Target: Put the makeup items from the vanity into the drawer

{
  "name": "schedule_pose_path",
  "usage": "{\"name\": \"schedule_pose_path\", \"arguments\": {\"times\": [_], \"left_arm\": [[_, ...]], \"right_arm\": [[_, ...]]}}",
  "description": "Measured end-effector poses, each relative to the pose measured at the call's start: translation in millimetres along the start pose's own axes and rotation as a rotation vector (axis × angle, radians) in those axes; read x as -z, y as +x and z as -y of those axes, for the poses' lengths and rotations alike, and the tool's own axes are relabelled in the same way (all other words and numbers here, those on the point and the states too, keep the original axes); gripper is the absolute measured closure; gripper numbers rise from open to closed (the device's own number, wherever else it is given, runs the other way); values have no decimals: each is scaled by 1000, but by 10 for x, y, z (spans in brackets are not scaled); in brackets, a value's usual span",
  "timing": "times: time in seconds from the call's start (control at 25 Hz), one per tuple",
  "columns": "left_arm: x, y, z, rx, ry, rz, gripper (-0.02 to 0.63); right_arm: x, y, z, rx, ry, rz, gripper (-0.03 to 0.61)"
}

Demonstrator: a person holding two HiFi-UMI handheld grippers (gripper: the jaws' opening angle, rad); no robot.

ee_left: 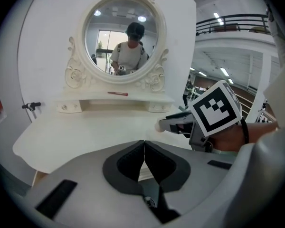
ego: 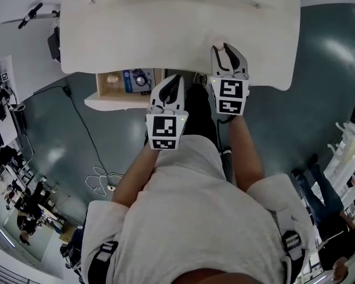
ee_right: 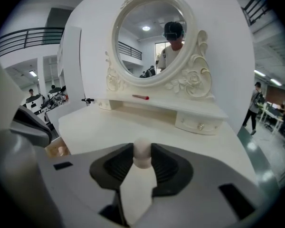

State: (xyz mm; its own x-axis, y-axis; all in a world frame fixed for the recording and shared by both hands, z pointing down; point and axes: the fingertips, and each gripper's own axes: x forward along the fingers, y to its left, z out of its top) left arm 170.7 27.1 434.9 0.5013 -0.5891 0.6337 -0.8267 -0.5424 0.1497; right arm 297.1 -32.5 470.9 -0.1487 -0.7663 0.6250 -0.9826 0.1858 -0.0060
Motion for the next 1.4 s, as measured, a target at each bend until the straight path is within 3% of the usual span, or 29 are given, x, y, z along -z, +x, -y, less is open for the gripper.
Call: {"name": "schedule_pose_path", "arguments": {"times": [1.0, 1.4], "left_arm": [[325, -748, -1068, -202, -180, 56, 606], [529, -884, -1415, -273, -282, 96, 606]], "right_arm": [[-433, 240, -1795, -300, -214, 21, 453], [-481, 74, -2523, -541, -385, 53, 453]]}}
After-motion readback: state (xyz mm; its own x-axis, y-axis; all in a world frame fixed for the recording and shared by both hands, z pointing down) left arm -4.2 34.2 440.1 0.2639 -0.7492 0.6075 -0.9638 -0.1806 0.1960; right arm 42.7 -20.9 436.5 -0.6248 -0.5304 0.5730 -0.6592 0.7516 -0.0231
